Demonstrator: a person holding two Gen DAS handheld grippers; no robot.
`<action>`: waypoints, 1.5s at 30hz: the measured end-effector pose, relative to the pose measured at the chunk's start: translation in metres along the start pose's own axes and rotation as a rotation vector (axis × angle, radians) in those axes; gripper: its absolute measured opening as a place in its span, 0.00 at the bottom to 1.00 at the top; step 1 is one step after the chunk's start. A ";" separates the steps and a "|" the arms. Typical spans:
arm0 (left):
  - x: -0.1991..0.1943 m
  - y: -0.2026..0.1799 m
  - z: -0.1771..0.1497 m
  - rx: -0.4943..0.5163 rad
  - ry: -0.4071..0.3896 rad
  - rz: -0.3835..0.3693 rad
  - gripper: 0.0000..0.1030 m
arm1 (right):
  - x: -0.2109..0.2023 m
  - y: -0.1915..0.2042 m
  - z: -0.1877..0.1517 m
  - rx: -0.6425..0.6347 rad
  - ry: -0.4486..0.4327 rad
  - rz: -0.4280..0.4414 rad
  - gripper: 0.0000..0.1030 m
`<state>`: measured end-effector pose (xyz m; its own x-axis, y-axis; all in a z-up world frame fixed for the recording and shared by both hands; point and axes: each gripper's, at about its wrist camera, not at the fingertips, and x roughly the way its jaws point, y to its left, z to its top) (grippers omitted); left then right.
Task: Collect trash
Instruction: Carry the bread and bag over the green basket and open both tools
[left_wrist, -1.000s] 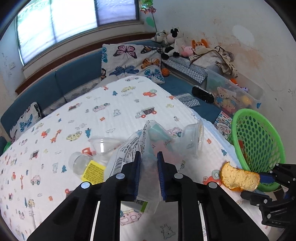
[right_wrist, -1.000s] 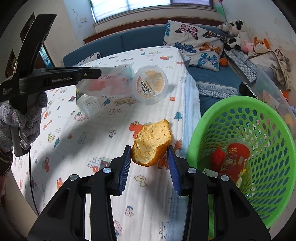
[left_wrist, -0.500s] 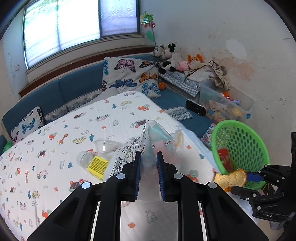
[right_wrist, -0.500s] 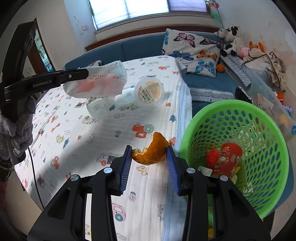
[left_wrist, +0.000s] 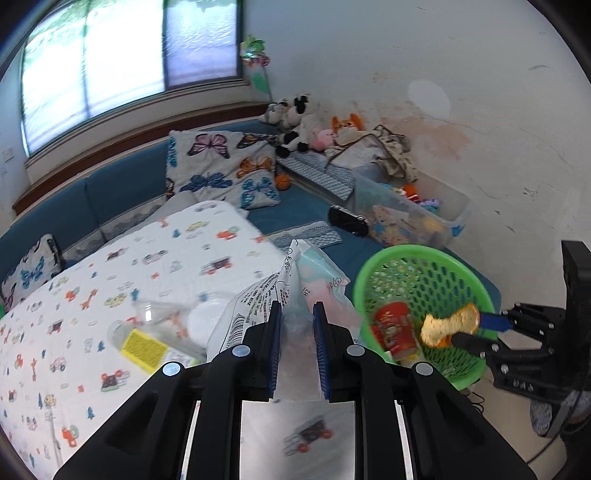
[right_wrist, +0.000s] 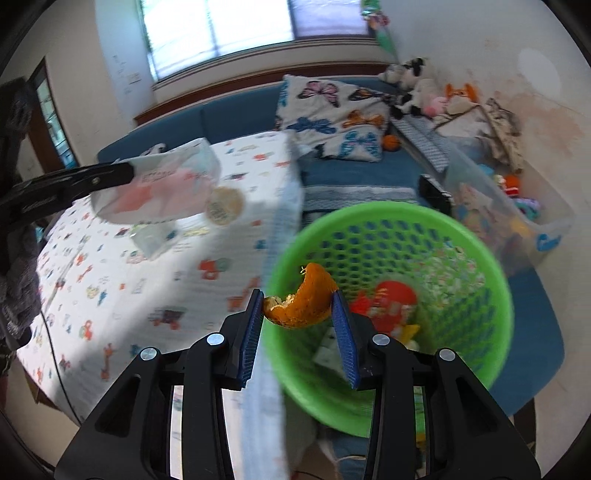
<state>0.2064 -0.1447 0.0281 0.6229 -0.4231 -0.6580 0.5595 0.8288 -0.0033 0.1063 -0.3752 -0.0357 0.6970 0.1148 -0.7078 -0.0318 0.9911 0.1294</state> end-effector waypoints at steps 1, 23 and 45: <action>0.001 -0.005 0.001 0.005 0.000 -0.008 0.17 | -0.002 -0.006 -0.001 0.008 -0.001 -0.012 0.37; 0.034 -0.094 0.010 0.111 0.045 -0.127 0.17 | -0.024 -0.073 -0.019 0.133 -0.029 -0.110 0.47; 0.055 -0.129 0.001 0.122 0.092 -0.192 0.26 | -0.045 -0.071 -0.021 0.137 -0.072 -0.102 0.54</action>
<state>0.1694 -0.2753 -0.0067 0.4498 -0.5286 -0.7199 0.7281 0.6838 -0.0471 0.0626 -0.4493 -0.0275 0.7412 0.0045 -0.6713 0.1358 0.9783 0.1565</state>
